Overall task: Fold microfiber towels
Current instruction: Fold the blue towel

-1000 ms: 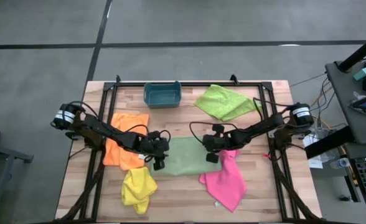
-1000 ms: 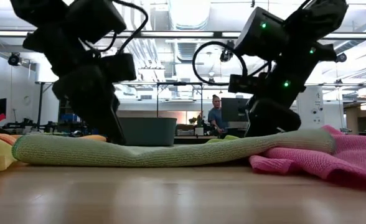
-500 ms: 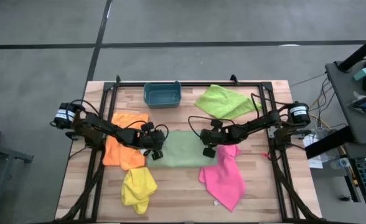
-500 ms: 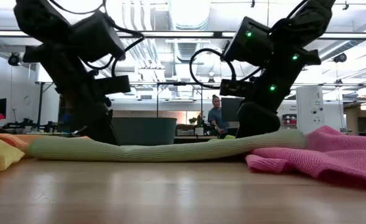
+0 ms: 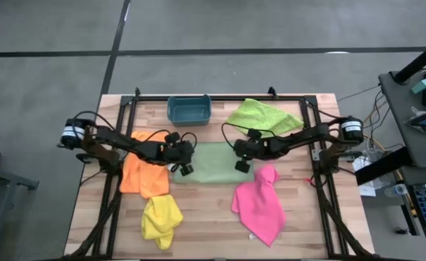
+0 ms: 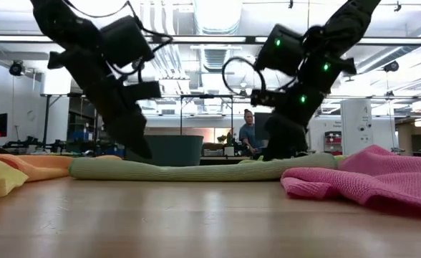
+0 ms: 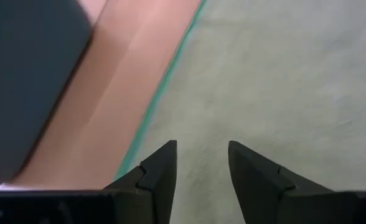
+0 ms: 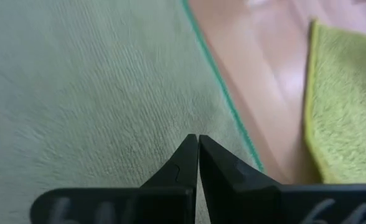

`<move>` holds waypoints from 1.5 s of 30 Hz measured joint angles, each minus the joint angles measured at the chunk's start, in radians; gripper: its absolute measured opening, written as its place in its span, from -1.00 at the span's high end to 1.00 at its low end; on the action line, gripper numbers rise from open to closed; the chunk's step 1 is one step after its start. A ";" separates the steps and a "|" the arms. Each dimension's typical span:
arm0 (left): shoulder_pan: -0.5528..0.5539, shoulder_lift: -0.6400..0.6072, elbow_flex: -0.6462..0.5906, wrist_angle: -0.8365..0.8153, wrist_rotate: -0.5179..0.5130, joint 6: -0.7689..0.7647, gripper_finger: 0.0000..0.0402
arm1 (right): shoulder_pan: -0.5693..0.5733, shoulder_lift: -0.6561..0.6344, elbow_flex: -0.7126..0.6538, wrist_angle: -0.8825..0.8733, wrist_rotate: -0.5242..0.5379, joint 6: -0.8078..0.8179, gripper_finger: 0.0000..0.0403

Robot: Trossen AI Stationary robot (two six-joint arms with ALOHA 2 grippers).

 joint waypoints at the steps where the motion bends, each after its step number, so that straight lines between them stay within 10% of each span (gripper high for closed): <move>1: -0.005 -0.007 0.004 0.000 0.010 -0.006 0.36 | 0.006 -0.014 0.000 -0.004 0.000 0.001 0.96; 18: -0.224 -0.015 0.000 0.313 0.045 -0.236 0.36 | 0.217 -0.141 -0.049 -0.039 0.005 0.287 0.96; 45: -0.228 -0.015 0.006 0.456 0.016 -0.241 0.36 | 0.281 -0.227 -0.228 0.036 0.058 0.350 0.96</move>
